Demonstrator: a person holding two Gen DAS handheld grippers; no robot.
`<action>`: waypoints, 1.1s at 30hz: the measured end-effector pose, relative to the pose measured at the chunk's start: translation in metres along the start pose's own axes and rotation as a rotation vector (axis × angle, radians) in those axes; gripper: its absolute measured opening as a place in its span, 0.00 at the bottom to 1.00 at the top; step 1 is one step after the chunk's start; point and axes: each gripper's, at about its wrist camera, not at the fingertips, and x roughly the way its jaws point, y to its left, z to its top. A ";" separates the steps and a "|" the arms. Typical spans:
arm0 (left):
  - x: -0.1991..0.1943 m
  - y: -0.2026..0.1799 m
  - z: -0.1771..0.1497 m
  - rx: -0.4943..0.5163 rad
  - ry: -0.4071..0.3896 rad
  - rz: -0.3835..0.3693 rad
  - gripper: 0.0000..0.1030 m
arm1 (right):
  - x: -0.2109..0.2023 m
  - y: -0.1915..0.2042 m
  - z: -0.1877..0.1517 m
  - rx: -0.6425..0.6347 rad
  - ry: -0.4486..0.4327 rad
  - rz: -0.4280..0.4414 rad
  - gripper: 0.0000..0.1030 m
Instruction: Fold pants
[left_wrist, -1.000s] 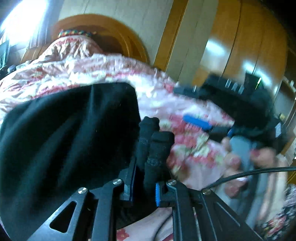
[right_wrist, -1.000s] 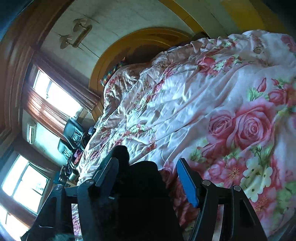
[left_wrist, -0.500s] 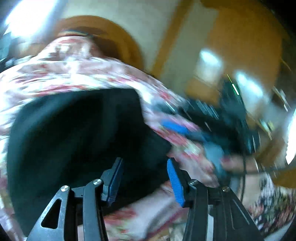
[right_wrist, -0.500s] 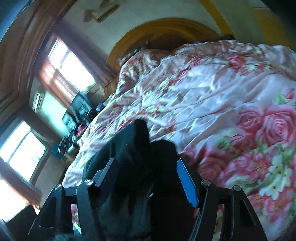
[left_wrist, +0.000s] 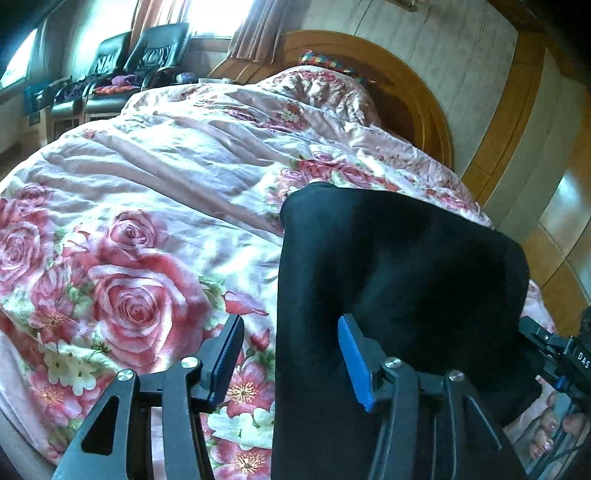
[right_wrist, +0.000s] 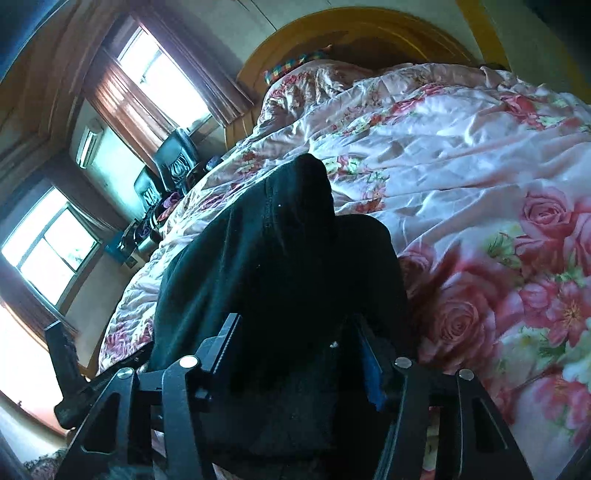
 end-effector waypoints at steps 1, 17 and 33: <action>0.000 0.001 -0.003 0.007 -0.001 0.007 0.53 | 0.002 0.000 -0.001 -0.005 0.011 -0.001 0.36; -0.009 -0.033 -0.004 0.162 -0.023 0.048 0.53 | -0.037 0.005 0.006 0.086 -0.076 0.009 0.10; -0.010 -0.037 -0.005 0.167 -0.023 0.060 0.53 | -0.016 0.014 -0.008 -0.091 -0.011 -0.319 0.24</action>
